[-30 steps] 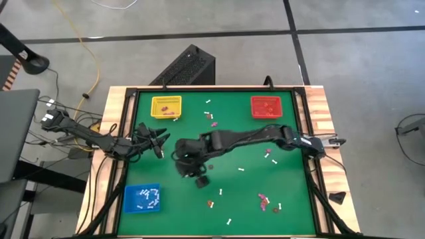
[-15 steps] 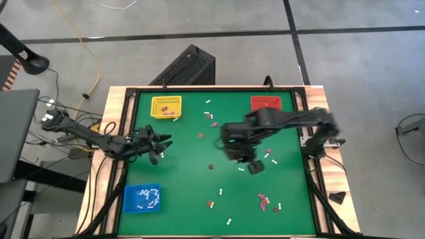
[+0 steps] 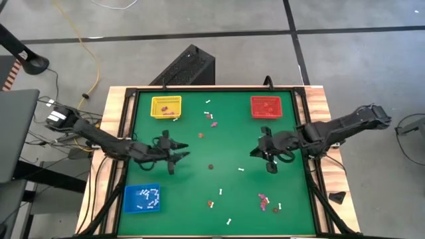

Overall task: Sort Halloween decoration
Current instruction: Put the white bone toy into the blue bin

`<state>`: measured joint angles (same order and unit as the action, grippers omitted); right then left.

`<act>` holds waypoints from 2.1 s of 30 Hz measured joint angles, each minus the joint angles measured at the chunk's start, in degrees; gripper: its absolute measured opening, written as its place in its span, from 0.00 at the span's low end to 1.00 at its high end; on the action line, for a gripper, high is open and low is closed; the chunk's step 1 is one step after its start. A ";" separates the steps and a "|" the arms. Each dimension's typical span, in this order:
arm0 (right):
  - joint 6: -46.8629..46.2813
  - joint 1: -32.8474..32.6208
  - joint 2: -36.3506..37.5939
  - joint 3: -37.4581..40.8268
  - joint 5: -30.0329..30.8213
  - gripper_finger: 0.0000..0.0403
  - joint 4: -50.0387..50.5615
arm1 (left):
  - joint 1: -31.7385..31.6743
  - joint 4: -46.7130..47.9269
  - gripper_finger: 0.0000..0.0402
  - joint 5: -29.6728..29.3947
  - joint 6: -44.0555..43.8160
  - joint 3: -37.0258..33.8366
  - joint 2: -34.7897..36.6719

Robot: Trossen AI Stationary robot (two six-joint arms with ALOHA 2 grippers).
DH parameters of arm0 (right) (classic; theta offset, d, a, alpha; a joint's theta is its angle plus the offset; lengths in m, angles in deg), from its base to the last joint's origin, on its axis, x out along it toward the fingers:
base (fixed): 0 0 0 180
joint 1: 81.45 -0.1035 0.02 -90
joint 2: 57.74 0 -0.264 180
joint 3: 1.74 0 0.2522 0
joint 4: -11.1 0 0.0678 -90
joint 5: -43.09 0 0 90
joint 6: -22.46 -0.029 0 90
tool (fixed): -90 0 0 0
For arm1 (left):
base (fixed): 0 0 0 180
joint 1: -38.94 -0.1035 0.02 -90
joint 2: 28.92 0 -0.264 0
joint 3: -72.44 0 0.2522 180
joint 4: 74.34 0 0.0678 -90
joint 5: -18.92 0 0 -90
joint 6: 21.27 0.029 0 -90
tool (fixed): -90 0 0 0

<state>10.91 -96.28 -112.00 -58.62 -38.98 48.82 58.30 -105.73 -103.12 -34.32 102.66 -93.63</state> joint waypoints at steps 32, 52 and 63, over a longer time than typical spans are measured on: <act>2.01 -8.46 4.41 13.54 9.83 0.16 -6.57 | -14.78 13.47 0.36 42.15 13.33 56.58 -62.67; 2.55 -4.66 4.36 13.53 10.68 0.16 -11.45 | -14.71 20.09 0.34 36.29 14.12 56.75 -63.75; 2.59 -4.52 4.36 13.53 10.68 0.16 -13.54 | -14.40 22.76 0.09 34.28 16.50 56.73 -63.75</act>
<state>13.51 -100.81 -107.65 -45.08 -28.30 35.28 43.90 -82.97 -68.84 -17.82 159.39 -157.39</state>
